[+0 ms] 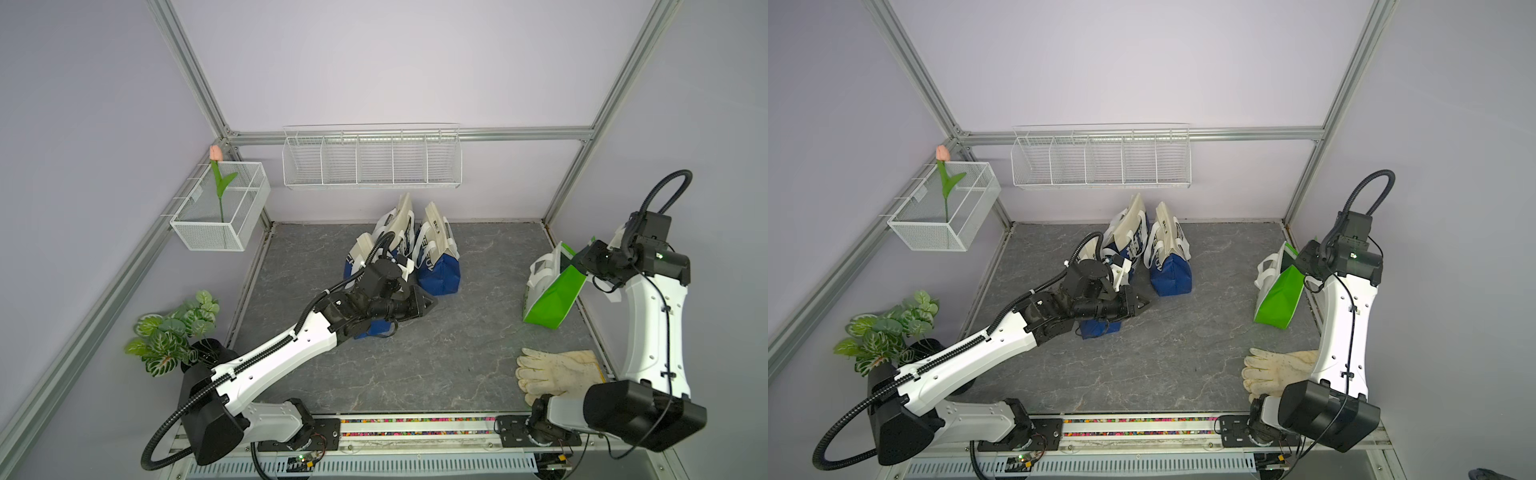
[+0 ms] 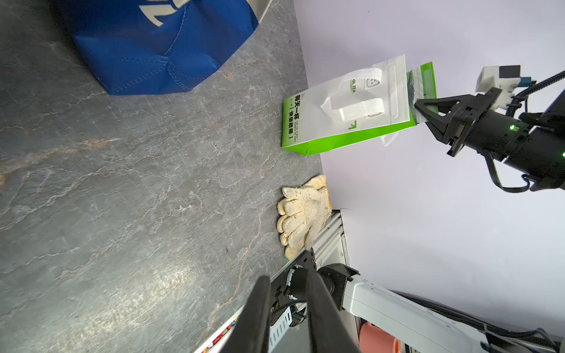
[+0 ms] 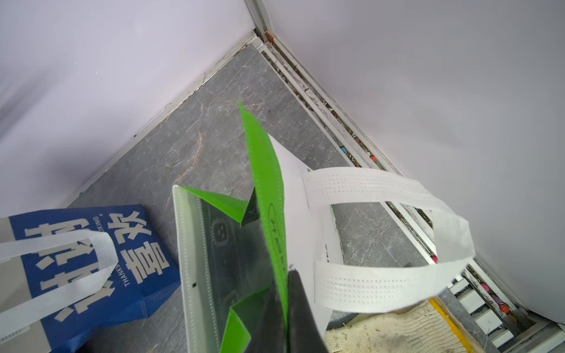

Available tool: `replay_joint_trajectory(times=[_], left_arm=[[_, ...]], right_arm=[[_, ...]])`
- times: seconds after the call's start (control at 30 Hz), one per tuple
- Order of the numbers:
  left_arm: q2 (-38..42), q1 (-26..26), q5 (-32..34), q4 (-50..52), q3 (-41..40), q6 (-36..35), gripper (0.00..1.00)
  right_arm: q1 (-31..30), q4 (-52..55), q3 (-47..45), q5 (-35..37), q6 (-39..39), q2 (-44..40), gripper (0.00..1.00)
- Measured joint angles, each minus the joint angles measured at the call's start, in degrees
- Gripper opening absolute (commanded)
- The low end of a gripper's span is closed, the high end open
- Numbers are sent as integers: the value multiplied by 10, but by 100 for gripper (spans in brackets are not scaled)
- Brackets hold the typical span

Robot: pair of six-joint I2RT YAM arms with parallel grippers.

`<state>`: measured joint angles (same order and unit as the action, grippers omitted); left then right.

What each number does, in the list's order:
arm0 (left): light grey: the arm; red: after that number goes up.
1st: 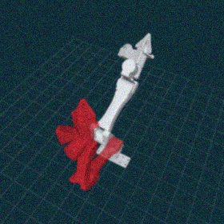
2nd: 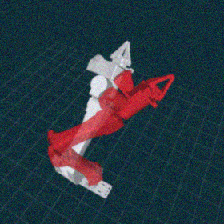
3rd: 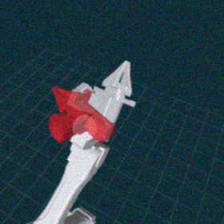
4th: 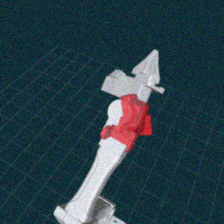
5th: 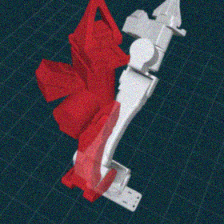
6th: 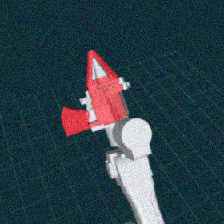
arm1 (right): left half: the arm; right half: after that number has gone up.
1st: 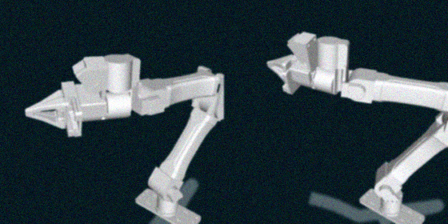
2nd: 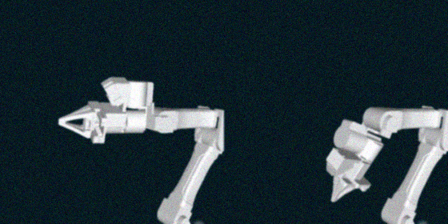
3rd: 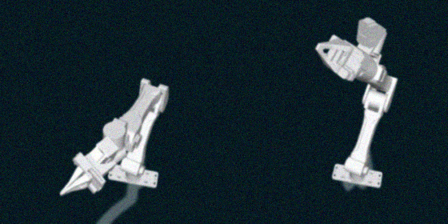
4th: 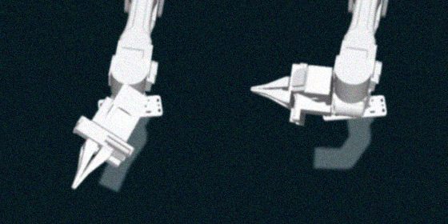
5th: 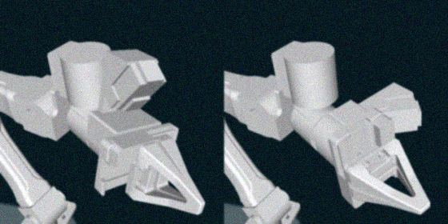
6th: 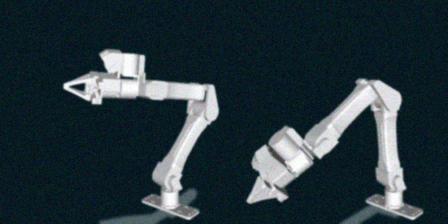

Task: Open the takeout bag
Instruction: Place the takeout bag at the center of the board.

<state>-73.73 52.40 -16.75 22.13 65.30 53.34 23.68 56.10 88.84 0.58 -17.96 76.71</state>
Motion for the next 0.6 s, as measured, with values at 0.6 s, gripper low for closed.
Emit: replay_joint_trajectory(times=[0.6], left_arm=[[33, -6, 26, 4, -18, -3, 24]], right_arm=[[46, -26, 0, -32, -1, 9, 41]])
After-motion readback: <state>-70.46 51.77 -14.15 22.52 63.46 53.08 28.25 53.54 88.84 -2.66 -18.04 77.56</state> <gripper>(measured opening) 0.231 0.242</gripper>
